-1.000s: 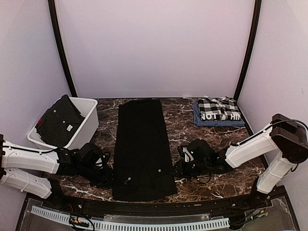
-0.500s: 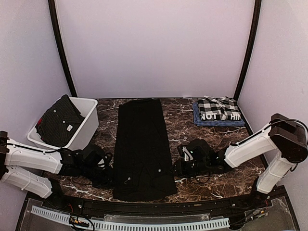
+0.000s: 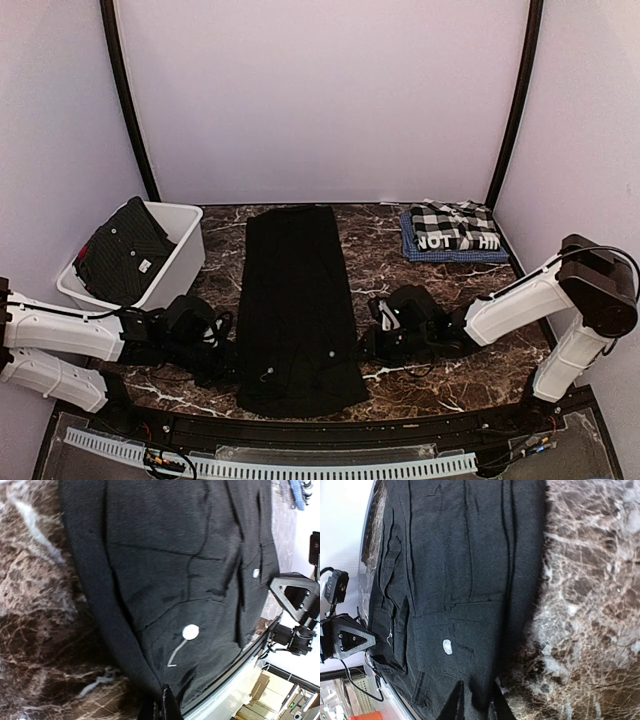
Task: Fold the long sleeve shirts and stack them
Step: Pick up the rectangle-folded shirt from the center of the board, then fold the rectangle-folded shirt at the center of the board.
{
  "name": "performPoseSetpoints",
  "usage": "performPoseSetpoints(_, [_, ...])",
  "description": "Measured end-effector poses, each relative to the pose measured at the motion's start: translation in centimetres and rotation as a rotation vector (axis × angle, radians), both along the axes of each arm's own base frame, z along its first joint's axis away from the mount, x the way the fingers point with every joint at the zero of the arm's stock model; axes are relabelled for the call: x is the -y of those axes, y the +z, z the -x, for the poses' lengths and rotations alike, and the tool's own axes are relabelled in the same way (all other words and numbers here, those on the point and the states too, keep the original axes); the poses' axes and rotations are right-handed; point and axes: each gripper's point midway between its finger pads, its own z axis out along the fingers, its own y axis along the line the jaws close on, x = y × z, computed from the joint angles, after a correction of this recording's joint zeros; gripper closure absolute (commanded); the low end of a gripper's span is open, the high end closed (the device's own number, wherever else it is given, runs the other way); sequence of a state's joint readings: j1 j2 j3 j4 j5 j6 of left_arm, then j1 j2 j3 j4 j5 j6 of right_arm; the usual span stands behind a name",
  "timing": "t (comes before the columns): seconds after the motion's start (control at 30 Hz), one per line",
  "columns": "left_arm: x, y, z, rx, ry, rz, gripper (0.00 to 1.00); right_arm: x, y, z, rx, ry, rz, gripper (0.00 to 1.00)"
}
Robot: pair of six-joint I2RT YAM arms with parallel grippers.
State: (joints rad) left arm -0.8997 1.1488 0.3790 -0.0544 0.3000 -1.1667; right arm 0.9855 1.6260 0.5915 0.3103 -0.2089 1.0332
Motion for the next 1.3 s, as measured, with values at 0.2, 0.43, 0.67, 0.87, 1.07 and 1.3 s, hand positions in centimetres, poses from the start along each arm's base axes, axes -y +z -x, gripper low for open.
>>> performPoseSetpoints(0.2, [0.4,1.2,-0.3,0.023,0.005,0.039,1.00,-0.3,0.6,-0.6,0.010,-0.003,-0.010,1.00])
performPoseSetpoints(0.43, [1.1,3.6,-1.3,0.057,0.030,0.094,1.00,-0.7,1.4,-0.9,0.020,0.002,-0.012,1.00])
performPoseSetpoints(0.67, [1.3,6.9,-3.7,0.117,0.096,0.148,1.00,-1.3,4.4,-2.3,0.067,-0.001,-0.052,1.00])
performPoseSetpoints(0.87, [0.9,8.2,-6.8,0.143,0.178,0.148,1.00,-1.2,5.8,-4.5,0.088,-0.022,-0.075,1.00])
performPoseSetpoints(1.07, [0.0,8.7,-11.5,0.167,0.278,0.114,1.00,-2.0,6.8,-8.0,0.107,-0.036,-0.097,1.00])
performPoseSetpoints(1.3, [-1.0,6.5,-16.4,0.166,0.343,0.031,1.00,-2.2,5.3,-13.3,0.087,-0.060,-0.095,1.00])
